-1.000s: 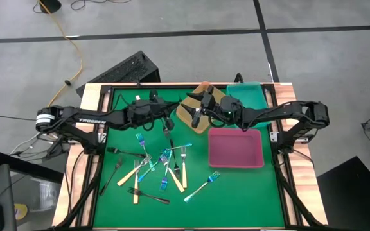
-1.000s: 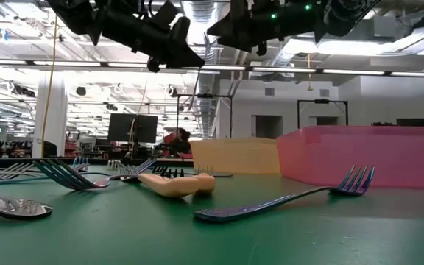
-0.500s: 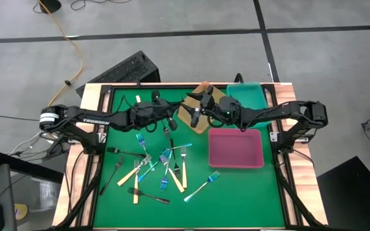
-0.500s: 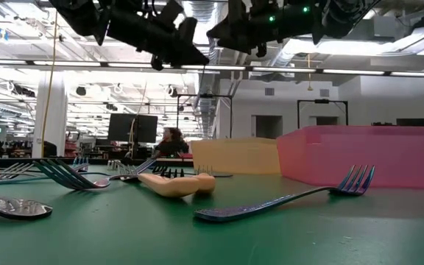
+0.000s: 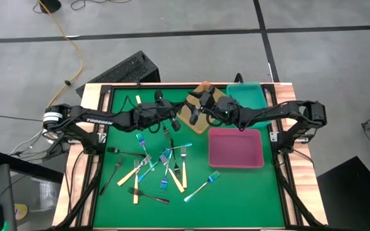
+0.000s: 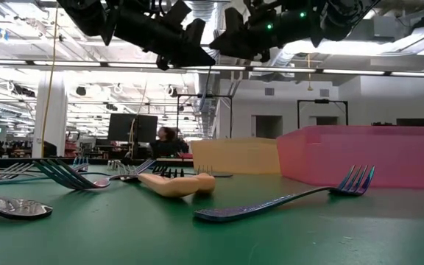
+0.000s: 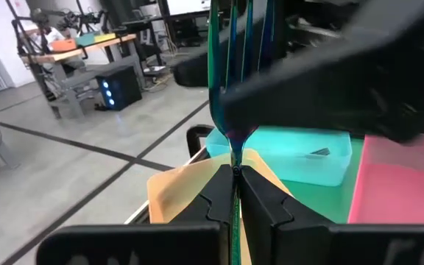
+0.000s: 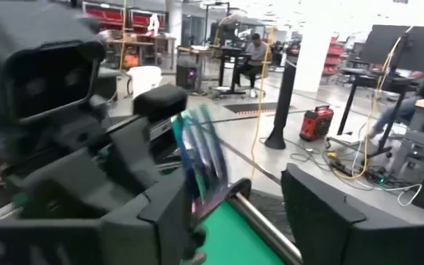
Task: Sort silverware by color (type)
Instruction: Put the blue fork into the pink bin
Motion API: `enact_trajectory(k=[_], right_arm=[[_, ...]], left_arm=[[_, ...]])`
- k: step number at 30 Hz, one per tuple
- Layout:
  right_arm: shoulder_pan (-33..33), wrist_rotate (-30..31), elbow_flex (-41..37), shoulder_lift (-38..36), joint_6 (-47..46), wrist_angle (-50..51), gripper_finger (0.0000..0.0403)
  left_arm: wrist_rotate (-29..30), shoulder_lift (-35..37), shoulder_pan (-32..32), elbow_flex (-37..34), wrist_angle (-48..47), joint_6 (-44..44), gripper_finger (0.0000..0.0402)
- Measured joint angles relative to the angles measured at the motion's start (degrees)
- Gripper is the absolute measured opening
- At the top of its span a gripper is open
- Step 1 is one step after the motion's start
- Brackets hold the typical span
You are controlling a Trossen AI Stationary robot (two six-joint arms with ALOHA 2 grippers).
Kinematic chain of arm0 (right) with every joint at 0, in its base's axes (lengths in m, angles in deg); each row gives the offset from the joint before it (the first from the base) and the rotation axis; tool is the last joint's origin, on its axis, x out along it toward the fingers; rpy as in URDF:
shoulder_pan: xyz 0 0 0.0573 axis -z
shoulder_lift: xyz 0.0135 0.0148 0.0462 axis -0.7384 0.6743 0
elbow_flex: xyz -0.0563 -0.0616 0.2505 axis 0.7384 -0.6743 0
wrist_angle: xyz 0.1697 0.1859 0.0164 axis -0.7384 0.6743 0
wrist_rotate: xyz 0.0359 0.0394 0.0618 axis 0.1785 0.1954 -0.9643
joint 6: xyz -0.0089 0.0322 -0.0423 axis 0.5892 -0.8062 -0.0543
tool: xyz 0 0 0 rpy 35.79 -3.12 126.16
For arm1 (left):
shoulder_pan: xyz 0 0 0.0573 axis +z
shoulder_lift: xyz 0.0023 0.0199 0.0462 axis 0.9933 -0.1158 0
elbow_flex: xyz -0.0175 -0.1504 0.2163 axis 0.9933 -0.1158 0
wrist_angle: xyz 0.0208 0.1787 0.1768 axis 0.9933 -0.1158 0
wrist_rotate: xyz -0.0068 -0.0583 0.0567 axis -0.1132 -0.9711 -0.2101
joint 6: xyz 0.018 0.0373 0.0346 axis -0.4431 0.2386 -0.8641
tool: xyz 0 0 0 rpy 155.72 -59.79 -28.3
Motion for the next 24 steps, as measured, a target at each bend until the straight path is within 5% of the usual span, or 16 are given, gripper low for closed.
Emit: enact_trajectory(k=[11,24], right_arm=[[-0.1,-0.5,0.0,0.0,-0.6,1.7,0.0025],[0.0,-0.4,0.0,-2.8,-1.5,10.7,0.0023]], left_arm=[[-0.7,0.0,-0.2,0.0,-0.2,0.0,0.0000],[-2.4,0.3,-0.3,0.1,-5.8,-1.2,0.0027]])
